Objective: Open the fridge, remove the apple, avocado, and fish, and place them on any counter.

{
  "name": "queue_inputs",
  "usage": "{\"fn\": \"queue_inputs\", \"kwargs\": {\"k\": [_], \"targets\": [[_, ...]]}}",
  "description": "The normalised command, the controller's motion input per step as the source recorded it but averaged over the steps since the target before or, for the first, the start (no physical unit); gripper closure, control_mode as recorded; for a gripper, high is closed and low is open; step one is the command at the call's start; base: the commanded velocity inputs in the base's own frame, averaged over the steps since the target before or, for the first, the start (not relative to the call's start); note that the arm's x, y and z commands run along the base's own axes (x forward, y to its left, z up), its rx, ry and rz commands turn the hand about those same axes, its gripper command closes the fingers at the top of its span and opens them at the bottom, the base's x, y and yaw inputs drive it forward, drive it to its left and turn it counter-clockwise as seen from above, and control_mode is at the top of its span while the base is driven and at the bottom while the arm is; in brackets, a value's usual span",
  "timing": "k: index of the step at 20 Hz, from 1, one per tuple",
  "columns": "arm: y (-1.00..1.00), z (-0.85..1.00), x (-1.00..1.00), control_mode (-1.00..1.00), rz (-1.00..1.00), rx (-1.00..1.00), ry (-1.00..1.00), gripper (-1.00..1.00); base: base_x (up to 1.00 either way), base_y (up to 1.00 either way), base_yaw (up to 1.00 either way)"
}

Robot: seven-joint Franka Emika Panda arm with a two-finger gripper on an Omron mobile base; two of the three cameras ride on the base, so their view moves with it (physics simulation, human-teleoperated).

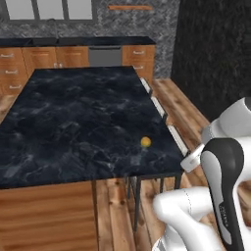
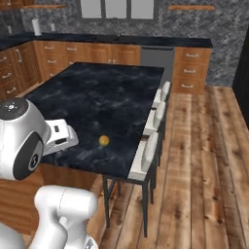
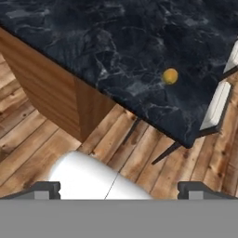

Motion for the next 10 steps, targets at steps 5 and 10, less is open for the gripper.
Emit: {"fn": "queue_inputs", "kwargs": {"k": [5,10], "targets": [[0.0,0.0,0.0,1.0,0.0,0.0,0.0,-1.0,-0.7,-0.04,0.42],[0.0,0.0,0.0,1.0,0.0,0.0,0.0,-1.0,-0.02,-0.18,0.93]]}}
